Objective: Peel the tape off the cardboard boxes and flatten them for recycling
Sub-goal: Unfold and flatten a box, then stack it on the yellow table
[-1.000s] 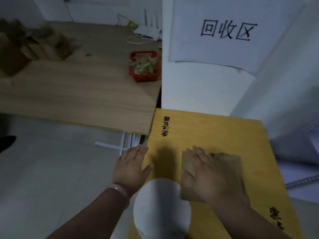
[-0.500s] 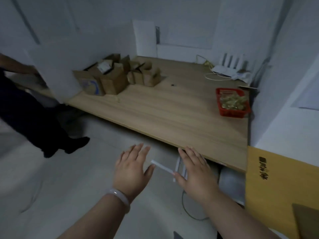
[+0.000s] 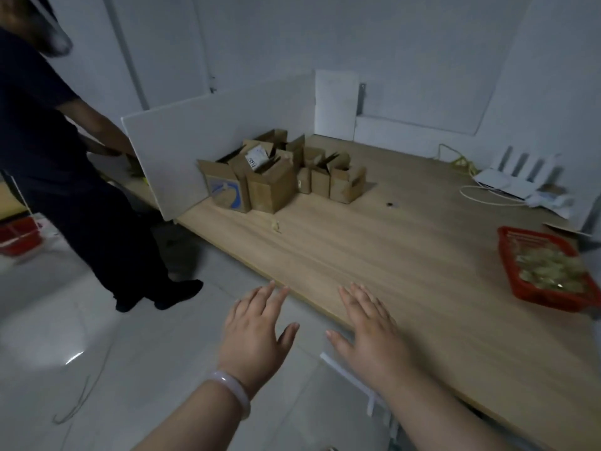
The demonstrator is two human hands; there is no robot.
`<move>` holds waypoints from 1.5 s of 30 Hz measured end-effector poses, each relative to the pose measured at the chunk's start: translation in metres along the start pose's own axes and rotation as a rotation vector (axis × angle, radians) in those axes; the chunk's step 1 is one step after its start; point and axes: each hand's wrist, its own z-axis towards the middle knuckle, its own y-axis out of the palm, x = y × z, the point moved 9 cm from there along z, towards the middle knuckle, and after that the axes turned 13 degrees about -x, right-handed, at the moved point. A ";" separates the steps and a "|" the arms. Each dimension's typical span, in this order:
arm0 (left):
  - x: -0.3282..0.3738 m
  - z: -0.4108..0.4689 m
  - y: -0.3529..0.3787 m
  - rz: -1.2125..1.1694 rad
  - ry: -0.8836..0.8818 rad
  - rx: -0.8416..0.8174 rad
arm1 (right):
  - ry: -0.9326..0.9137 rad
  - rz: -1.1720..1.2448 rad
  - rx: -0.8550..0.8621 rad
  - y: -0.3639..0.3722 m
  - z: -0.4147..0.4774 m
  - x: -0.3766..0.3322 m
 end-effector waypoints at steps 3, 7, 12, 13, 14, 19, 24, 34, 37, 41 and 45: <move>-0.016 0.060 0.007 -0.014 -0.020 -0.026 | 0.002 0.001 -0.011 -0.004 0.059 0.011; -0.023 0.141 0.010 -0.011 -0.012 -0.037 | 0.005 -0.008 -0.017 -0.024 0.133 0.035; -0.042 0.221 0.000 0.007 -0.030 0.003 | -0.002 0.029 -0.019 -0.047 0.221 0.051; -0.047 0.232 0.001 0.007 -0.028 0.004 | -0.013 0.032 -0.027 -0.047 0.235 0.050; -0.053 0.242 0.003 0.004 -0.030 -0.003 | -0.025 0.032 -0.030 -0.045 0.248 0.049; -0.087 0.294 0.018 -0.045 -0.069 -0.039 | -0.037 0.030 -0.033 -0.034 0.305 0.054; -0.138 0.348 0.044 -0.143 -0.099 -0.113 | -0.021 0.006 -0.059 -0.017 0.366 0.058; -0.240 0.485 0.077 -0.257 -0.088 -0.228 | 0.032 0.031 -0.123 0.001 0.527 0.014; -0.256 0.509 0.094 -0.281 -0.060 -0.279 | 0.021 -0.053 -0.124 0.001 0.574 -0.002; -0.272 0.524 0.112 -0.364 -0.029 -0.332 | 0.004 -0.138 -0.172 0.010 0.625 -0.016; -0.279 0.529 0.117 -0.430 0.025 -0.336 | -0.092 -0.275 -0.230 0.013 0.671 -0.028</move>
